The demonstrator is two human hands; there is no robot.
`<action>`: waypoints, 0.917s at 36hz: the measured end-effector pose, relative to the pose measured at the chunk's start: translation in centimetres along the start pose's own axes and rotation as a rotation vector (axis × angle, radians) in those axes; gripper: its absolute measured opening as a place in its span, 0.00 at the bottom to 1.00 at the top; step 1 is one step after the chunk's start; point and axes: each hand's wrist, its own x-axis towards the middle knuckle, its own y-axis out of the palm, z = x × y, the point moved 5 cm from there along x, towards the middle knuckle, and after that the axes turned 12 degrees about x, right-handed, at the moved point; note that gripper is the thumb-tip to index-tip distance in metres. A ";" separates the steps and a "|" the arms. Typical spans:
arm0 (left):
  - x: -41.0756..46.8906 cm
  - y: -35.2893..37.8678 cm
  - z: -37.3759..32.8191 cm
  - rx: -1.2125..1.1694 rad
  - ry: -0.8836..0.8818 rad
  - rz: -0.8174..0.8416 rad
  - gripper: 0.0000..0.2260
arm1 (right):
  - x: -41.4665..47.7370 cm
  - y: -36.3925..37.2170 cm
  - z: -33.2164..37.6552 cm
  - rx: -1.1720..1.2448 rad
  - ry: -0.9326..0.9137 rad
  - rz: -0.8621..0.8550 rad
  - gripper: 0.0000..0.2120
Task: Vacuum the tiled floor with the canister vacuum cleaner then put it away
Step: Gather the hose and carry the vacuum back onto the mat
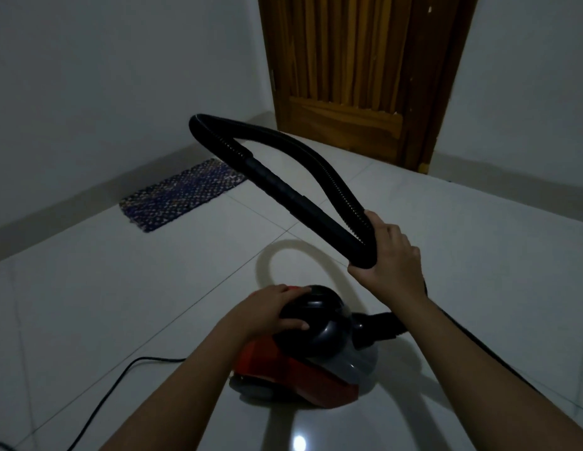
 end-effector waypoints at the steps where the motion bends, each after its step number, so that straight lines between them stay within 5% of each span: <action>1: 0.4 -0.1 -0.2 0.024 0.011 0.011 0.30 | 0.1 -0.1 0.0 0.011 0.008 0.012 0.44; 10: 1.9 -1.0 -2.0 -0.009 0.068 0.132 0.23 | 1.0 -0.4 -0.1 0.055 0.085 0.149 0.48; 17: -3.9 -5.7 -2.4 -0.141 -0.068 0.191 0.22 | 4.4 -5.2 6.4 0.107 0.061 0.232 0.50; 33: -12.6 -46.8 6.0 -0.622 -0.540 -0.163 0.20 | 36.9 -22.9 38.1 0.572 -0.002 0.176 0.48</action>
